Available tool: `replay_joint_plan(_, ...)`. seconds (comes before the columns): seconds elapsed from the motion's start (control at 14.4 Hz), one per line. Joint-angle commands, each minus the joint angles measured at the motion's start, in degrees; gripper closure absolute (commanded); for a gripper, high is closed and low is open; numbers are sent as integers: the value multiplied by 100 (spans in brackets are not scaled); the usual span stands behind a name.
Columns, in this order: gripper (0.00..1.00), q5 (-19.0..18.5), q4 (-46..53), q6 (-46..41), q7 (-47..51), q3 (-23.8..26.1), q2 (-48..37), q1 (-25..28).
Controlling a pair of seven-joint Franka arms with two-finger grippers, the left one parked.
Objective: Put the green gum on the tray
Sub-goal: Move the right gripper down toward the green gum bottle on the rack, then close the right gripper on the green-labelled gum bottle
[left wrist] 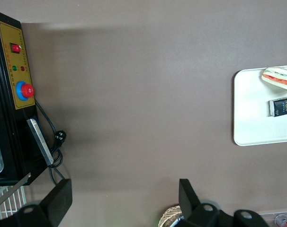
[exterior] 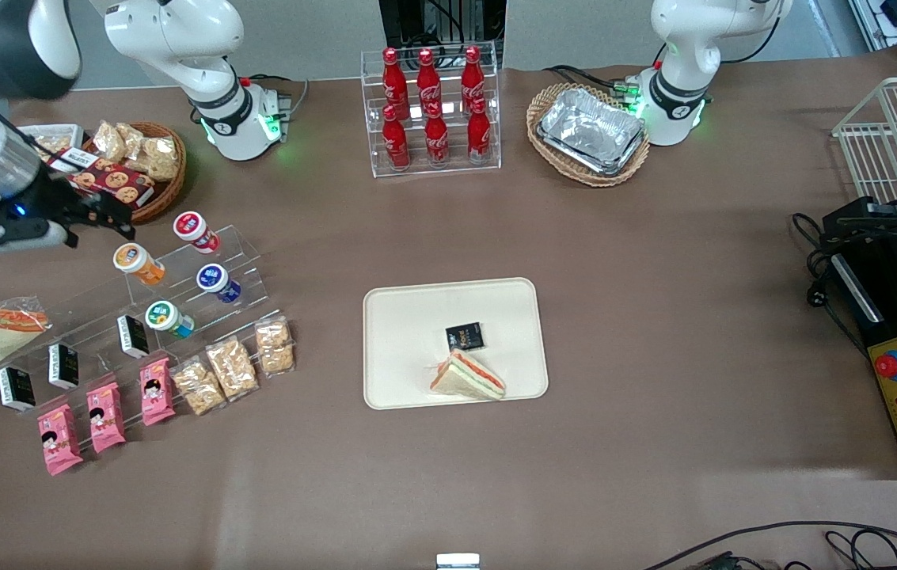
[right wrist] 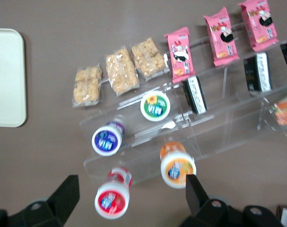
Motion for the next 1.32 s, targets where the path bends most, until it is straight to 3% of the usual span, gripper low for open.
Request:
replay_joint_plan(0.0, 0, 63, -267, 1135, -227, -31, 868, 94)
replay_joint_plan(0.21, 0, 45, -803, 2339, -569, -40, 1387, 42)
replay_joint_plan(0.42, 0, 45, -1015, 3009, -640, -66, 1809, -11)
replay_joint_plan(0.9, 0, 45, -1051, 3301, -649, -66, 2065, -46)
replay_joint_plan(0.97, 12, 45, -1051, 3301, -658, -66, 2074, -64)
replay_joint_plan(1.11, 61, 28, -1051, 3301, -658, -66, 2074, -73)
replay_joint_plan(1.25, 83, 27, -1051, 3301, -658, -66, 2083, -81)
